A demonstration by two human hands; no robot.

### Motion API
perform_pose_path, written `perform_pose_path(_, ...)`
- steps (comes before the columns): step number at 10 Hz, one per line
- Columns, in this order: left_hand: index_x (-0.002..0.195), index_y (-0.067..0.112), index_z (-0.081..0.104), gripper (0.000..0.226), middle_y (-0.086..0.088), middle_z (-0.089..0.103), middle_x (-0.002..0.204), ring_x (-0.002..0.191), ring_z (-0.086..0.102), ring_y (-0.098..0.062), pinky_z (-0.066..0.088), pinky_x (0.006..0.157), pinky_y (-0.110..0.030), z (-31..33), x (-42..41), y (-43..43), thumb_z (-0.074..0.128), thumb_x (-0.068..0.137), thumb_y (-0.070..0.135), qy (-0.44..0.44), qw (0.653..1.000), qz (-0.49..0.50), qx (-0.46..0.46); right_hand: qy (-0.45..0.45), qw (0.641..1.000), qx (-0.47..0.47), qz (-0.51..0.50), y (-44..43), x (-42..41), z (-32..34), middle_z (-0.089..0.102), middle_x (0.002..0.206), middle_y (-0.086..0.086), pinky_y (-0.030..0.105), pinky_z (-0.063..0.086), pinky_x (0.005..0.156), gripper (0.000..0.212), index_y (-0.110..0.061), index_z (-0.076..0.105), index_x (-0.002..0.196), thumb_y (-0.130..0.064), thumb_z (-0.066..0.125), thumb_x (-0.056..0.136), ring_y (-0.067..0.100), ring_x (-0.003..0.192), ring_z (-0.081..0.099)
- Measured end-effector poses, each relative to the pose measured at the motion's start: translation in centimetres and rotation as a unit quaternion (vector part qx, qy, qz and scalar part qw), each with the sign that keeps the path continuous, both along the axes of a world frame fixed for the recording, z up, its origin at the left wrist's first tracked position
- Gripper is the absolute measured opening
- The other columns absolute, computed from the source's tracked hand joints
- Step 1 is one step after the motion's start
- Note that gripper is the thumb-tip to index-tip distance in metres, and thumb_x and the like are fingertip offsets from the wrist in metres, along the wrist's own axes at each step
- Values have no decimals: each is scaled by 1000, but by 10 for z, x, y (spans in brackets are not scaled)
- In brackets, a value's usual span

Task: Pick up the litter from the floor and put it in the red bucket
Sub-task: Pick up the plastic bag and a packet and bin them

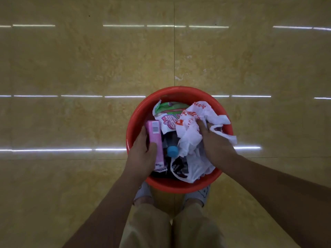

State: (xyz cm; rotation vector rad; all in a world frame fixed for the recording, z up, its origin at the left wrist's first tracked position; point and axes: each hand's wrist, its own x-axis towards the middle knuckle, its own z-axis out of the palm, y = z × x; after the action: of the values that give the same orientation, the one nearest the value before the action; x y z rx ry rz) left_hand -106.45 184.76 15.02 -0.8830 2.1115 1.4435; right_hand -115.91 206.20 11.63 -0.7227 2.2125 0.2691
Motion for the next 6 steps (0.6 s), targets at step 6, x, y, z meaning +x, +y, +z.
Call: perform_pose_path(6, 144, 22, 38, 47, -13, 55, 132, 115, 56, -32, 44, 92, -36, -73, -42, 6, 40, 98, 32, -32, 994, -56, -91, 0, 965, 1, -264, -18, 18, -19, 9, 158, 23, 39, 17, 116, 65, -3, -1, 151, -22, 37, 103, 38, 146, 10)
